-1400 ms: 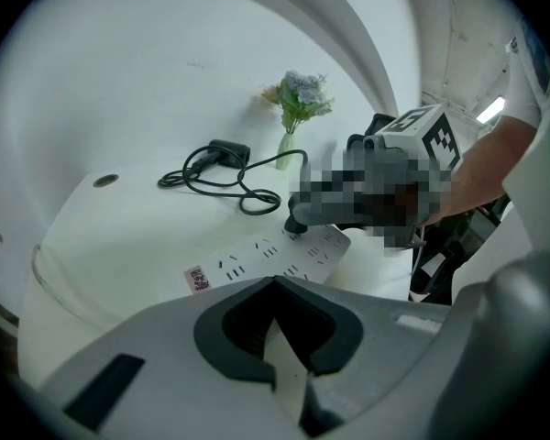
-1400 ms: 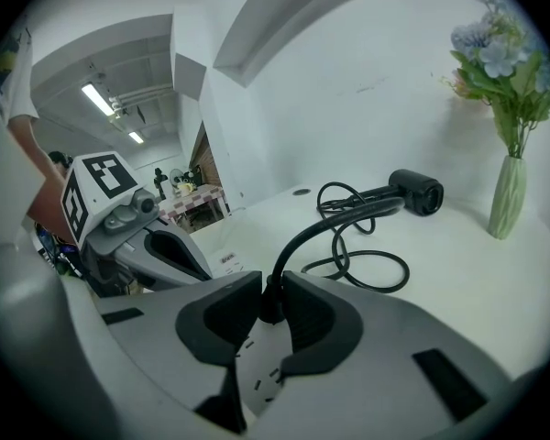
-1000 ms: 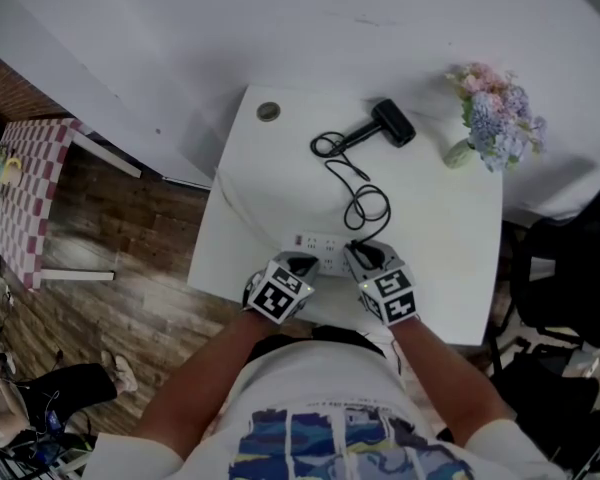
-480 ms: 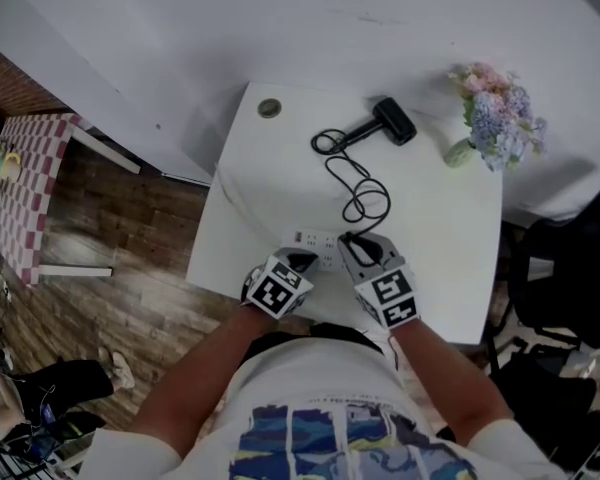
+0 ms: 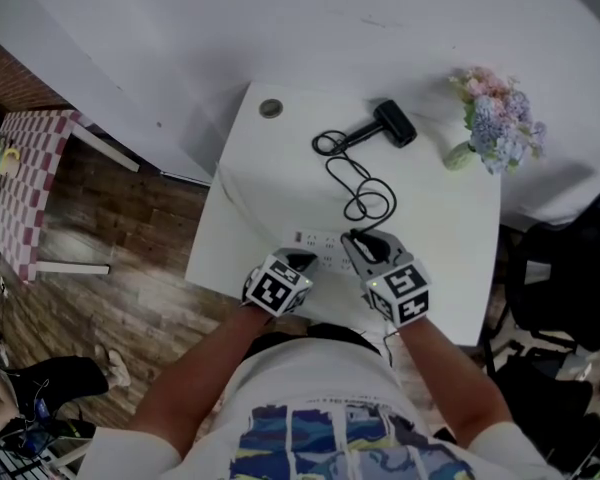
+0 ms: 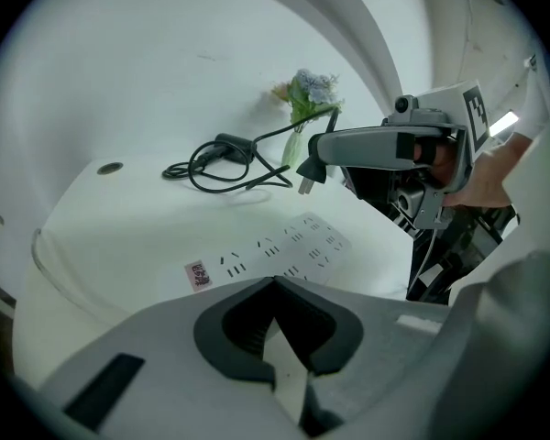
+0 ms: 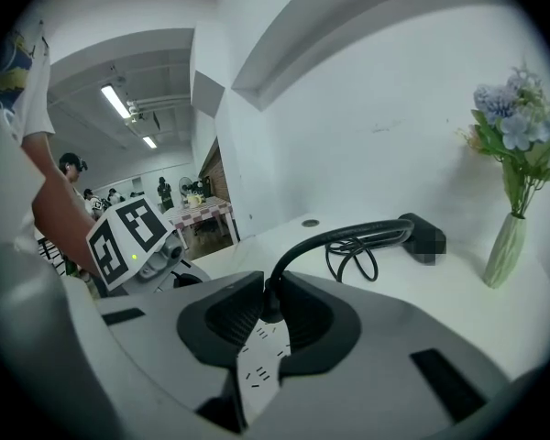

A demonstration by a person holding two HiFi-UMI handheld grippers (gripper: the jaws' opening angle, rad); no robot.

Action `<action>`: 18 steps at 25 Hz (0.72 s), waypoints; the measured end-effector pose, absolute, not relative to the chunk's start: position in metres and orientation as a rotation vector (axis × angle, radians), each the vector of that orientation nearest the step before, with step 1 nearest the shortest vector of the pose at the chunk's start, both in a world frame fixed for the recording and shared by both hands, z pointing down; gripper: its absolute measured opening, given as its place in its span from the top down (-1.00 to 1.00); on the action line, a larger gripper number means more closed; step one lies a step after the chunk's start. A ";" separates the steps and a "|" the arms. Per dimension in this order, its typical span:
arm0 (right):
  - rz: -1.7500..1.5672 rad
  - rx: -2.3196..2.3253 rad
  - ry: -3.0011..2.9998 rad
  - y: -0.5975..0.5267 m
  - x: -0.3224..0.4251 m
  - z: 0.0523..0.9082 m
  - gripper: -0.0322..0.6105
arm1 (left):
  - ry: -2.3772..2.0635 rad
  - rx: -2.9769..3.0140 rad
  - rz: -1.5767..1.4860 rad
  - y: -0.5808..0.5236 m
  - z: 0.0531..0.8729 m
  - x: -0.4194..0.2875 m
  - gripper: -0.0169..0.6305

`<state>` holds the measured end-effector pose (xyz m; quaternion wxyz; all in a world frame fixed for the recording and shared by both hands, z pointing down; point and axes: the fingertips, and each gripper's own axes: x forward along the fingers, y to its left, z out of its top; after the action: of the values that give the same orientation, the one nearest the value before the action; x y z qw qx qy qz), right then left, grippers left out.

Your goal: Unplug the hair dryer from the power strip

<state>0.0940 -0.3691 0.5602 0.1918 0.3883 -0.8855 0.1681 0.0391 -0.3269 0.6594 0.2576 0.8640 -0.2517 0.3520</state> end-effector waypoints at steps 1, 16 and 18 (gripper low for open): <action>0.475 1.089 -2.490 -0.368 0.095 0.558 0.73 | -0.687 2.343 0.946 -0.327 0.658 0.039 0.94; 0.517 1.077 -2.532 -0.354 0.099 0.535 0.73 | -0.725 2.379 0.720 -0.317 0.611 0.026 0.94; 0.523 1.077 -2.533 -0.352 0.100 0.535 0.73 | -0.729 2.376 0.704 -0.314 0.607 0.023 0.94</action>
<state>0.1003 -0.3521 0.5352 0.1691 0.3787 -0.8911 0.1840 0.0232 -0.3140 0.6067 0.2757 0.8842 -0.2714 0.2619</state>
